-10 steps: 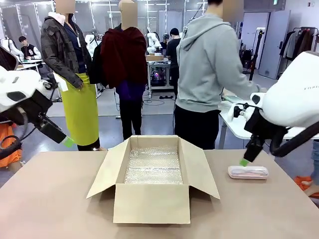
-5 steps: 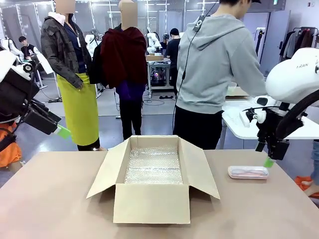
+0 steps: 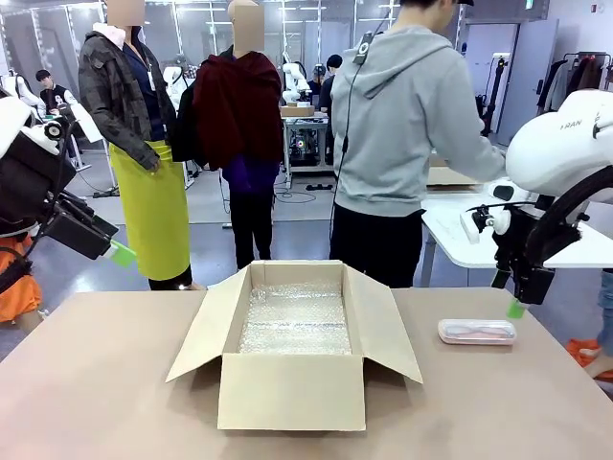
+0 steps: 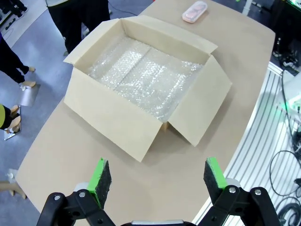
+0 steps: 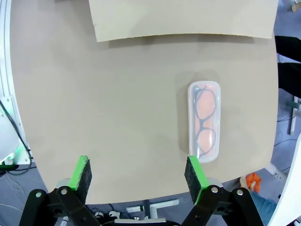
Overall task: Pack the glasses set securely to prepare it for shipping.
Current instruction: Place the Glasses case inside the Package Box.
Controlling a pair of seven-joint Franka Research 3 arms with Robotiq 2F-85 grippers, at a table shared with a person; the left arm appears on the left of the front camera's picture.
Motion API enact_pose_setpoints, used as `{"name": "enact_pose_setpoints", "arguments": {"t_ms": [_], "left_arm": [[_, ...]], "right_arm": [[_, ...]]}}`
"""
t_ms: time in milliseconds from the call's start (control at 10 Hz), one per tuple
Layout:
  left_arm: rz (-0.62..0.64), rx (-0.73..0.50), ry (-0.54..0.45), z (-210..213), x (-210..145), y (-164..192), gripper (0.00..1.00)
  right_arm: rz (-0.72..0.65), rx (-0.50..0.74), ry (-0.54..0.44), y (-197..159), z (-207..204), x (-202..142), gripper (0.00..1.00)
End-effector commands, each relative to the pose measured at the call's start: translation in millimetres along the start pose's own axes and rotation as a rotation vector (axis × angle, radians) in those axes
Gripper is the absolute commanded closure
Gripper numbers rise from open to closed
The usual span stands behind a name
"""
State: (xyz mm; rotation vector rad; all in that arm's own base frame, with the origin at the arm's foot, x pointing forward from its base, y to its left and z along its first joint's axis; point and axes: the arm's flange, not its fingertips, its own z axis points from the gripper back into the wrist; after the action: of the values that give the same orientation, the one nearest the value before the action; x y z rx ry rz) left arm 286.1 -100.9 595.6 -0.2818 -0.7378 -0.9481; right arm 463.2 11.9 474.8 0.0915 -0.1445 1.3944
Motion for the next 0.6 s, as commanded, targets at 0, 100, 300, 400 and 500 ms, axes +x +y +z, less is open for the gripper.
{"name": "enact_pose_setpoints", "arguments": {"t_ms": [0, 100, 300, 400, 500], "left_arm": [[-0.004, 0.002, -0.005, 1, 0, 0, 0.00], [-0.004, 0.002, -0.005, 1, 0, 0, 0.00], [-0.004, 0.002, -0.005, 1, 0, 0, 0.00], [-0.004, 0.002, -0.005, 1, 0, 0, 0.00], [-0.004, 0.002, -0.005, 1, 0, 0, 0.00]], "right_arm": [[0.001, -0.004, -0.004, -1, 1, 0, 0.00], [0.007, 0.021, -0.001, -23, -12, -10, 0.00], [0.026, 0.063, -0.015, -62, -37, -21, 0.00], [-0.015, 0.054, 0.018, -74, -49, -20, 0.00], [-0.032, 0.036, 0.046, -82, -62, -18, 0.00]]}}
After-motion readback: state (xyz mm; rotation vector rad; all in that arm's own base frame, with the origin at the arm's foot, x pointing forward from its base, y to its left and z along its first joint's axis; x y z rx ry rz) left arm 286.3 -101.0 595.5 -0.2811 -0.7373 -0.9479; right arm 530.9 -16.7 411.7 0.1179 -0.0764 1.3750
